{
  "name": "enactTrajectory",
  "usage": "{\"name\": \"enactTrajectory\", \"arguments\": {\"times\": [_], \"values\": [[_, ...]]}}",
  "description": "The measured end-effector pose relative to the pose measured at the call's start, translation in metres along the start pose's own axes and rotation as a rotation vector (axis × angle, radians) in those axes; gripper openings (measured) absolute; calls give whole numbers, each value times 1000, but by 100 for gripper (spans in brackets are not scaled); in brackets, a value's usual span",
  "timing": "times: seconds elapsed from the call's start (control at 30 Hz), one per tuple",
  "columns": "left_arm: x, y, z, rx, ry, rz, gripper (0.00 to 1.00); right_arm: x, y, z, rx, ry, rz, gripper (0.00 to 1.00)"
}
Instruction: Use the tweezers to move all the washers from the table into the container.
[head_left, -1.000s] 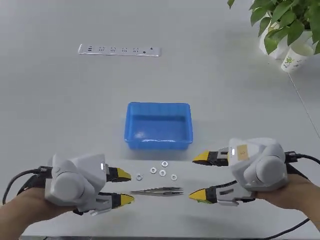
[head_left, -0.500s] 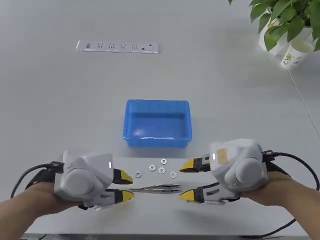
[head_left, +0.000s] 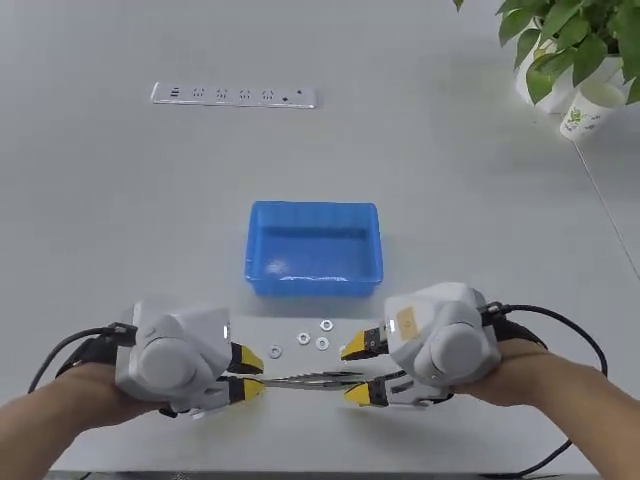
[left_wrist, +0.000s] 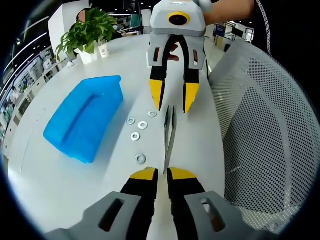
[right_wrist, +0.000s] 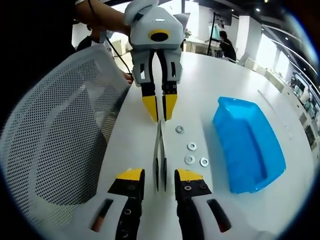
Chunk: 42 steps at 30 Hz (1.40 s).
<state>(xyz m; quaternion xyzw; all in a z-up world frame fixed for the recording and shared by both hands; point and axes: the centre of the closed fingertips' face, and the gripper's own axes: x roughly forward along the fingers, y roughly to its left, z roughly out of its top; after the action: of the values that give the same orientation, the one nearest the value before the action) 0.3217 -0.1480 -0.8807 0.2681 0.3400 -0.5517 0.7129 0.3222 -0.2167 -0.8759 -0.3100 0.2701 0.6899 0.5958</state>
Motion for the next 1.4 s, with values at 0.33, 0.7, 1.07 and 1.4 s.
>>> {"name": "enactTrajectory", "arguments": {"times": [0.33,0.7,1.07,1.4], "values": [[2,-1,-3,23,15,-22,9,12,0,-1,-23,31,22,21],[5,-2,-6,34,21,-34,6,18,-2,0,-26,41,6,17],[6,-1,-4,37,9,-30,6,19,-1,0,-58,51,-3,13],[2,-4,-2,45,14,-35,6,18,-2,0,-56,57,-11,12]]}}
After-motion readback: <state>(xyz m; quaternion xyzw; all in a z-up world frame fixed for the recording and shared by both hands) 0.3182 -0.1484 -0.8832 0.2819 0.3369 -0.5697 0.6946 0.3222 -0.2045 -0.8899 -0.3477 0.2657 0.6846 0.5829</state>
